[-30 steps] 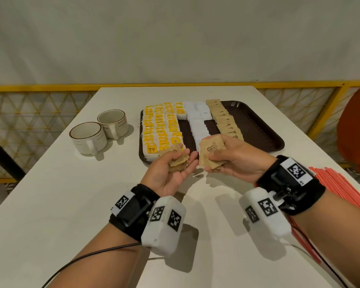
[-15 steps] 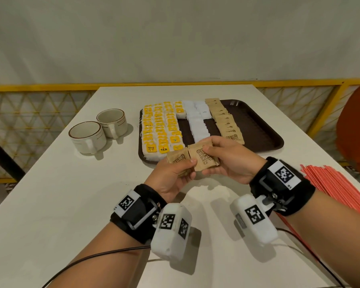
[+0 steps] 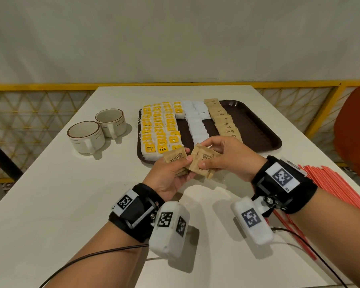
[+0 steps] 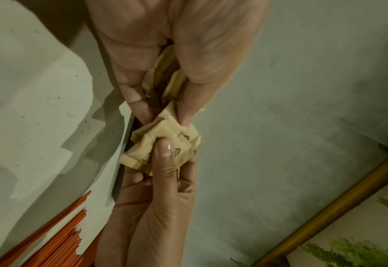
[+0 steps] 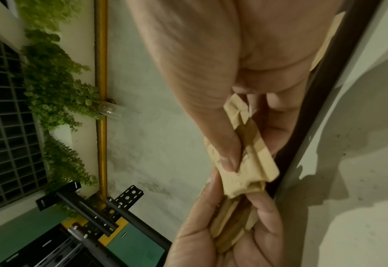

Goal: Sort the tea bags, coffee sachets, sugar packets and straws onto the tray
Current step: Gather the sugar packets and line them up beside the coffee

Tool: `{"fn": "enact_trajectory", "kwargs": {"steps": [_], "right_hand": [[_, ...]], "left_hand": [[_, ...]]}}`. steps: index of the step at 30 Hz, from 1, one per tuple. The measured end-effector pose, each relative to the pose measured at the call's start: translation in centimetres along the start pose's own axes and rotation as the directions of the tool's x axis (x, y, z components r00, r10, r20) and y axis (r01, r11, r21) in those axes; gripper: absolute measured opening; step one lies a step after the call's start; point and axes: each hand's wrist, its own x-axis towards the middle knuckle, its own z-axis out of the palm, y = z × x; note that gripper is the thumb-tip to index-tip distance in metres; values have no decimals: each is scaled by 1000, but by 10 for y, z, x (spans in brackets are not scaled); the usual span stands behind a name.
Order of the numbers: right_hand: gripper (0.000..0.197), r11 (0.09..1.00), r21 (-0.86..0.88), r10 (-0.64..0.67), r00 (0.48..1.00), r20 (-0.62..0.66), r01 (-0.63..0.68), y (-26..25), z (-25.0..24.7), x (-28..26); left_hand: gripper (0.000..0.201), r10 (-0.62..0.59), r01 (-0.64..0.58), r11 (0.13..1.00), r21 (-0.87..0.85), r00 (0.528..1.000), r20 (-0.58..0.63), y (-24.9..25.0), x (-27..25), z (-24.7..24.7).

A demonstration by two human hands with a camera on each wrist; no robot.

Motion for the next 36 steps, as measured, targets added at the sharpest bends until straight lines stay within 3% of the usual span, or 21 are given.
{"fn": "enact_trajectory", "kwargs": {"steps": [6,10,14,17,20,24,26,28,32,36], "right_hand": [[39,999,32,-3,999,-34,4,3,-4,2],[29,993,100,-36,978,-208,58,0,-24,3],[18,985,145,-48,959,-278,91,-2,-41,1],[15,966,236,-43,969,-245,103,-3,-44,0],[13,966,248,-52,994,-99,75,-7,-42,-2],[16,999,39,-1,989,145,-5,-5,-32,-1],[13,999,6,32,978,208,-34,-1,-28,-2],[14,997,50,48,982,185,-58,0,-29,-3],[19,968,237,74,995,61,-87,2,-33,-4],[20,905,412,102,994,38,-108,0,-30,-4]], "left_hand": [[18,26,-26,999,-20,1000,-5,3,1,-2],[28,20,-22,999,-30,999,-35,3,1,-3],[24,-7,5,999,-42,999,-54,4,1,-3],[20,-26,23,999,-41,998,-65,4,1,-3],[14,-54,53,998,-27,997,-50,5,0,-3],[14,-110,108,993,43,993,49,6,-5,-1],[13,-133,129,991,45,986,100,6,-8,0],[15,-147,147,989,14,984,104,7,-10,2],[45,-238,246,956,-161,969,67,11,-8,3],[61,-278,291,938,-189,956,93,10,-7,5]]}}
